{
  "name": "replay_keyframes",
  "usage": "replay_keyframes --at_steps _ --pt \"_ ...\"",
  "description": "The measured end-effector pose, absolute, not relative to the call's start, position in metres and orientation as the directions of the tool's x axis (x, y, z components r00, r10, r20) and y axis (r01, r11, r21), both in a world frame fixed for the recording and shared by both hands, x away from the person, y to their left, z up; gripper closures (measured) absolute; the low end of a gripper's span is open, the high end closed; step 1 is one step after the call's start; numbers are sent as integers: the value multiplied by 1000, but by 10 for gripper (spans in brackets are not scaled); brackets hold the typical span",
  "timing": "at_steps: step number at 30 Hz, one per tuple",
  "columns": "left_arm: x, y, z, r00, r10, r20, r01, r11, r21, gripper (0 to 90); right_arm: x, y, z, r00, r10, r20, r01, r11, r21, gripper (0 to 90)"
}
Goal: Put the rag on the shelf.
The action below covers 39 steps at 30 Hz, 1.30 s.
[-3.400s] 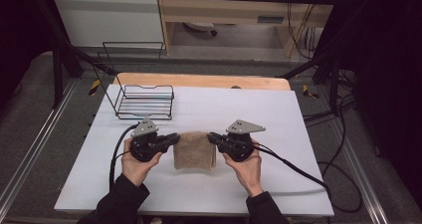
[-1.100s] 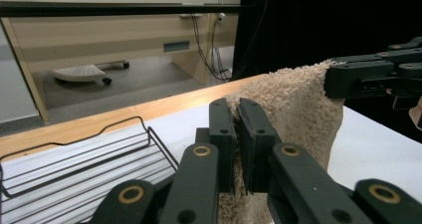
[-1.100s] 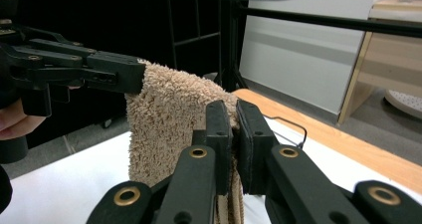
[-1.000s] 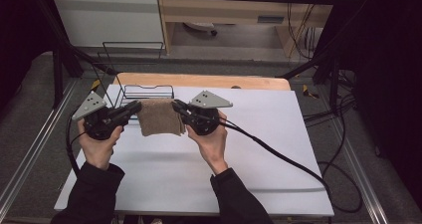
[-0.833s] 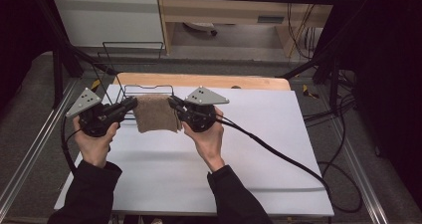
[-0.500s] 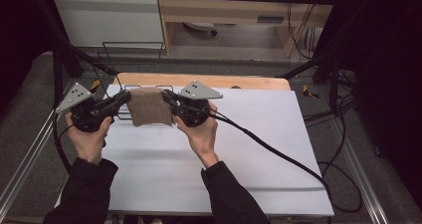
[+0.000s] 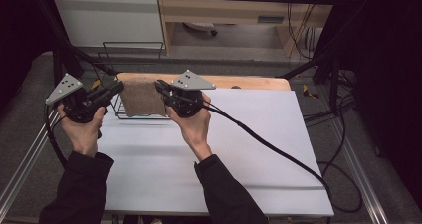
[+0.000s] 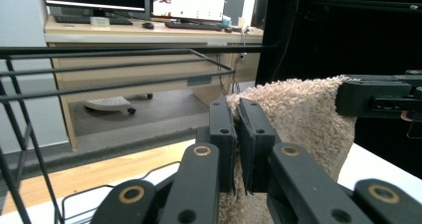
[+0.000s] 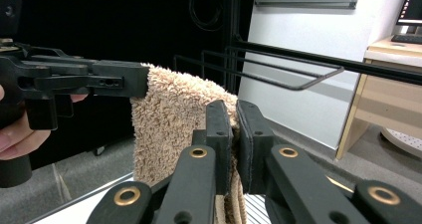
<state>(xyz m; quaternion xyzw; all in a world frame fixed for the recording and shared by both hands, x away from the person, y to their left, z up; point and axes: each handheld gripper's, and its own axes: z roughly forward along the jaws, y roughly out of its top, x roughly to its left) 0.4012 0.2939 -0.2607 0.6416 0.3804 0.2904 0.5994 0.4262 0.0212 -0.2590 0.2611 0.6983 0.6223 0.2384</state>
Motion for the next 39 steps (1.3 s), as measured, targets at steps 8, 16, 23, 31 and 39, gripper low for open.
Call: replay_keyframes --at_steps 8,16,23,31,39 --pt "409 299 -249 530 845 -70 121 7 993 852 436 28 -249 -746 666 -11 57 79 995 853" --pt "413 306 -240 522 850 -71 101 21 995 853 444 37 -239 -744 668 -15 42 69 997 854" --pt "417 314 -227 511 858 -59 76 23 997 853 449 47 -226 -745 667 -32 15 64 998 854" --pt "423 322 -215 501 864 -55 60 29 998 854 455 56 -212 -745 665 -50 -9 66 998 854" --pt "428 328 -205 494 867 -67 52 48 997 854 461 64 -199 -742 668 -58 -25 59 998 854"
